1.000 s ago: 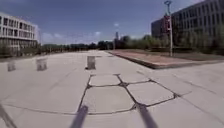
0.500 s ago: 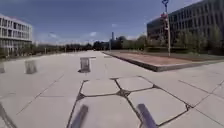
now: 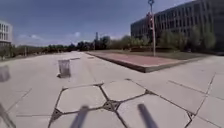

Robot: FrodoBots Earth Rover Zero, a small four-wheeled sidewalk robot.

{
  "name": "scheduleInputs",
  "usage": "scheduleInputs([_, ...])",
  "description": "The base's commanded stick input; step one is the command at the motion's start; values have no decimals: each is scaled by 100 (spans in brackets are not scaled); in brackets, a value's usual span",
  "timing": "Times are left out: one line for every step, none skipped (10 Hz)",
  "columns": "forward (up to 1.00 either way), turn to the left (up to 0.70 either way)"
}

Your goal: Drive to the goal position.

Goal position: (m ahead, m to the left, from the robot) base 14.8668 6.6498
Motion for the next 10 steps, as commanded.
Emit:
scheduleInputs([70, 0])
scheduleInputs([70, 0])
scheduleInputs([70, 0])
scheduleInputs([70, 0])
scheduleInputs([70, 0])
scheduleInputs([70, 0])
scheduleInputs([70, 0])
scheduleInputs([70, 0])
scheduleInputs([70, 0])
scheduleInputs([70, 0])
